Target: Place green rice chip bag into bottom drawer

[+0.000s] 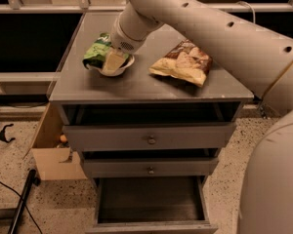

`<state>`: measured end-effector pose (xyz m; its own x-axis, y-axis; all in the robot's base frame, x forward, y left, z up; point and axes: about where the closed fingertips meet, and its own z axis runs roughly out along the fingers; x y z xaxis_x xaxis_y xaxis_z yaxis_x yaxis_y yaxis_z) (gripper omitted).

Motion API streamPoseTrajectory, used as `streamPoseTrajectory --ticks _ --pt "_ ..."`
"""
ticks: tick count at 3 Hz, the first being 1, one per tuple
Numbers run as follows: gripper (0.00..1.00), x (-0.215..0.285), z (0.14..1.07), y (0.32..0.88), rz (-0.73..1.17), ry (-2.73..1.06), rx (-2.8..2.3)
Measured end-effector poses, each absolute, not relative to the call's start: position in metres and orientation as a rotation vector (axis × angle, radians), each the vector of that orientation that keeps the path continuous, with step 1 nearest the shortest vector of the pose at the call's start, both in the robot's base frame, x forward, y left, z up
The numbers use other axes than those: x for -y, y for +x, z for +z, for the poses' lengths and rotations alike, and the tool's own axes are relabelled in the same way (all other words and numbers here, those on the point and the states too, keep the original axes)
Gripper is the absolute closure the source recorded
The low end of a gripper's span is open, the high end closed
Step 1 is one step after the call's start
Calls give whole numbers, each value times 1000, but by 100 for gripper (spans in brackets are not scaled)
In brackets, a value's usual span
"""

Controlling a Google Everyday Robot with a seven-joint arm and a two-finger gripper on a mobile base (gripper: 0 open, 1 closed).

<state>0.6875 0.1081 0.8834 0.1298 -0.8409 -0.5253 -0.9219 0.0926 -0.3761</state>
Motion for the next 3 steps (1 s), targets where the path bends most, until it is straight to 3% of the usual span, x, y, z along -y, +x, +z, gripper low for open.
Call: streamPoseTrajectory --ticks 1,2,3 --pt "92 -108 884 687 155 -1747 -1711" --pt "100 -107 894 683 125 -1757 -1703" --pt "100 -104 911 678 74 -1761 -1692"
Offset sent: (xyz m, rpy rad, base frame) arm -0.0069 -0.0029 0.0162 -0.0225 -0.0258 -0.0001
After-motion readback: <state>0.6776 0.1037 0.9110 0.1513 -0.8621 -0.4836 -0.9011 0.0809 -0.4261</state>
